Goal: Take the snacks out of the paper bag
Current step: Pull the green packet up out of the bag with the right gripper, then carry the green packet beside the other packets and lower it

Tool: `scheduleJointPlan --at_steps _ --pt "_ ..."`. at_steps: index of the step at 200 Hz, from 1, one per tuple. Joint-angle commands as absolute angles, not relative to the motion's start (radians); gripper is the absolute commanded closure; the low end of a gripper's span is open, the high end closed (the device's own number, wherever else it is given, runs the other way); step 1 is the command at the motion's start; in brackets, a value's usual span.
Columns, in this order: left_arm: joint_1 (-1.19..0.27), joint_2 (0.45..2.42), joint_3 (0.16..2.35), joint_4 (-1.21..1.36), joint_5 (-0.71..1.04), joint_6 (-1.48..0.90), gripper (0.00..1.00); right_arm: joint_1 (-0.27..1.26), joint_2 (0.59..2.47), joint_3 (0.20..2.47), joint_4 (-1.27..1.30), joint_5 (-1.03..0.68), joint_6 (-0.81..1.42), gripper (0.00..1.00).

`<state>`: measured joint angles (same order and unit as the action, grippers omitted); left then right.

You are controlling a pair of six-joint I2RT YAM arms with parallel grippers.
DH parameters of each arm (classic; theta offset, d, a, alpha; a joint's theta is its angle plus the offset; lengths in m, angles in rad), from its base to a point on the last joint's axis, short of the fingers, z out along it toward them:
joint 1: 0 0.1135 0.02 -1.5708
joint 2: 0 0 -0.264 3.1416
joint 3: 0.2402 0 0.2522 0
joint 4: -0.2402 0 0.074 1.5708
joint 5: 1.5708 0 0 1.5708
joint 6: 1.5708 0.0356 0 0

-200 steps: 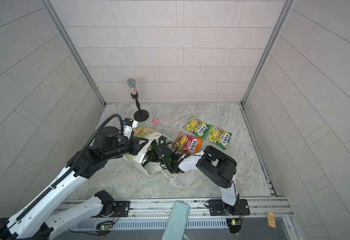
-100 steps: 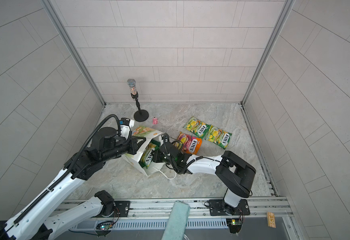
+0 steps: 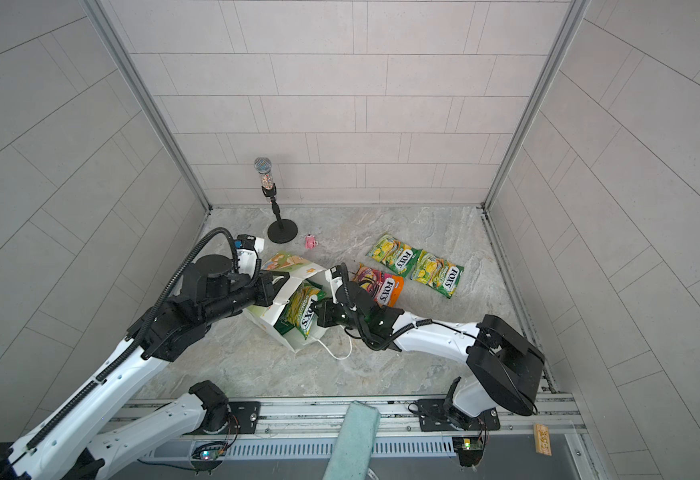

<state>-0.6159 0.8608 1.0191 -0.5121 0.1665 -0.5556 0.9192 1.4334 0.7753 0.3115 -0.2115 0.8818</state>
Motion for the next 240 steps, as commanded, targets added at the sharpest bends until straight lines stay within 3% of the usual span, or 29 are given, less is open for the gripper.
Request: scheduleJointPlan --at_steps 1,92,166,240 --pt "-0.620 0.853 1.009 -0.479 0.126 -0.583 1.00 0.911 1.365 0.776 0.347 -0.266 0.867 1.00" --pt "-0.621 0.896 1.015 -0.448 0.077 -0.632 1.00 0.890 1.201 0.791 0.329 -0.326 0.880 1.00" --pt "-0.620 0.884 1.024 -0.454 0.046 -0.631 1.00 0.803 1.004 0.795 0.107 -0.328 0.827 1.00" --pt "-0.620 0.883 1.028 -0.454 0.059 -0.625 1.00 0.503 0.745 0.741 -0.161 -0.390 0.794 1.00"
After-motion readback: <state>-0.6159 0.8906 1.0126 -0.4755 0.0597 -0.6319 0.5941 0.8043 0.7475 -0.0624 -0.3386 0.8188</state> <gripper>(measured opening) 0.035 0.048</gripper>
